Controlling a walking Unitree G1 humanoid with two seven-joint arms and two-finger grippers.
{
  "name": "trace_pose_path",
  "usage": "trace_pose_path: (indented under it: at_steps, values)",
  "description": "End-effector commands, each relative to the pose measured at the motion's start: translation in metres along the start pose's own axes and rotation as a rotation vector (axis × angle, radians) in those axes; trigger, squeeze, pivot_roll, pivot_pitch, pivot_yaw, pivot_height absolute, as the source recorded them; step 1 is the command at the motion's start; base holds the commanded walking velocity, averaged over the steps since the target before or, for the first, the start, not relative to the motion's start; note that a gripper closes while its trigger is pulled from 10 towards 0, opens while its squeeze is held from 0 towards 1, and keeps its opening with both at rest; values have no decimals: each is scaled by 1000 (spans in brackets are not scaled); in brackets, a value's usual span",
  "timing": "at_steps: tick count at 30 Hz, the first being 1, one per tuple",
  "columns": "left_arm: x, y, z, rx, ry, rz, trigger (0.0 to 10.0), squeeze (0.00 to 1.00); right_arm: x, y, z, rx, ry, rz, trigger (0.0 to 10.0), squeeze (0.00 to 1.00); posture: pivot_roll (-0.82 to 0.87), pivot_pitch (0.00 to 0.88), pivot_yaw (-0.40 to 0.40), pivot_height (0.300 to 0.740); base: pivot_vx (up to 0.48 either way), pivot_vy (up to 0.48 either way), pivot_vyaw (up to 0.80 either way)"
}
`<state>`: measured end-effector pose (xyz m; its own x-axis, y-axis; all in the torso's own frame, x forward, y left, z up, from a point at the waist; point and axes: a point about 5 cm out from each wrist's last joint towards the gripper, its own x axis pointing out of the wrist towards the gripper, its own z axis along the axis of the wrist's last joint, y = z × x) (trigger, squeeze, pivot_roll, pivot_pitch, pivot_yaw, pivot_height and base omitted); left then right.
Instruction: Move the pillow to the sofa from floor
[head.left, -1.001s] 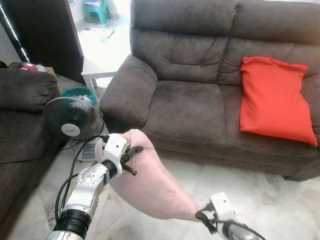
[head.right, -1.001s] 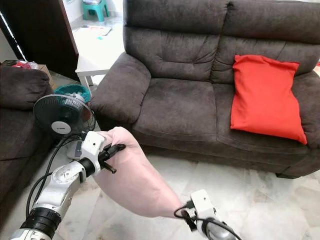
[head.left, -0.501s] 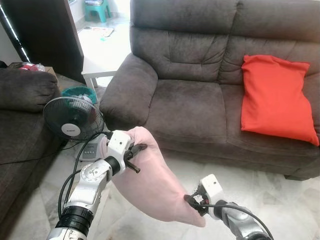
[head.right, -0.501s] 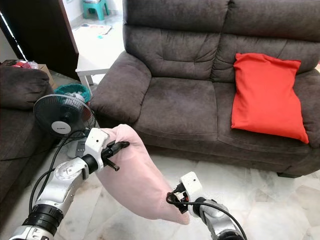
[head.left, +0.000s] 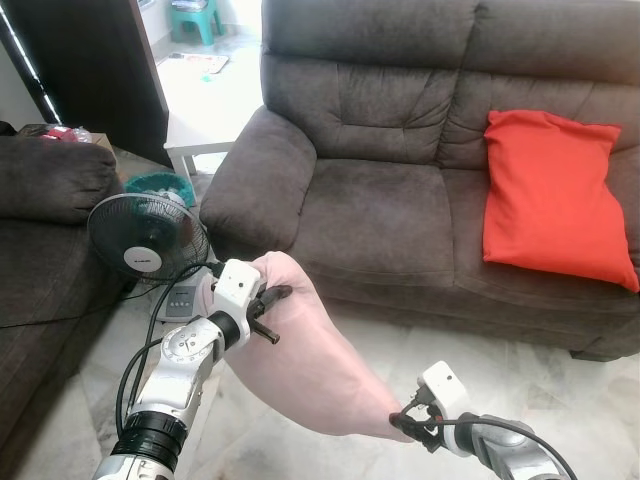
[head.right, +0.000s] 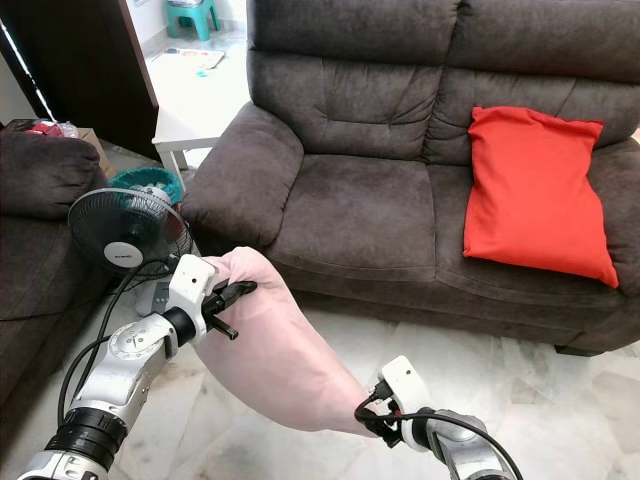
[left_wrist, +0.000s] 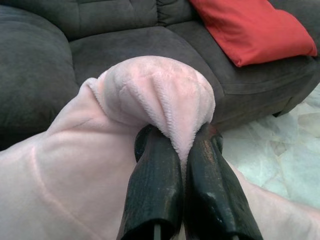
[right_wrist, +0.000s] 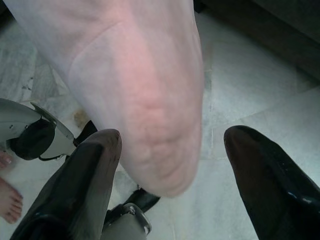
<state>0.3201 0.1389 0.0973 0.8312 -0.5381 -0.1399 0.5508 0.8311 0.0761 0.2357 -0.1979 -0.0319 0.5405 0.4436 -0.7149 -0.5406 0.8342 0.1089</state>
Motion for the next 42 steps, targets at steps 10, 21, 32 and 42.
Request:
trace_pose_path:
  at_steps: [10,21,32,42]
  values:
    - [8,1,33,41,-130,-7,10000,0,1,0,-5,25,31,-21,10000,1000,76,34,-44,740,0,0,0]
    - [10,-1,37,36,-145,-15,10000,0,3,4,-9,30,40,-3,10000,1000,75,33,-44,740,0,0,0]
    - [19,-11,56,8,-226,-58,10000,0,3,5,-18,24,80,-26,10000,0,83,17,-44,740,0,0,0]
    - [19,-18,60,-15,-245,-100,10000,0,3,5,-22,29,87,-41,10000,0,89,8,-45,740,0,0,0]
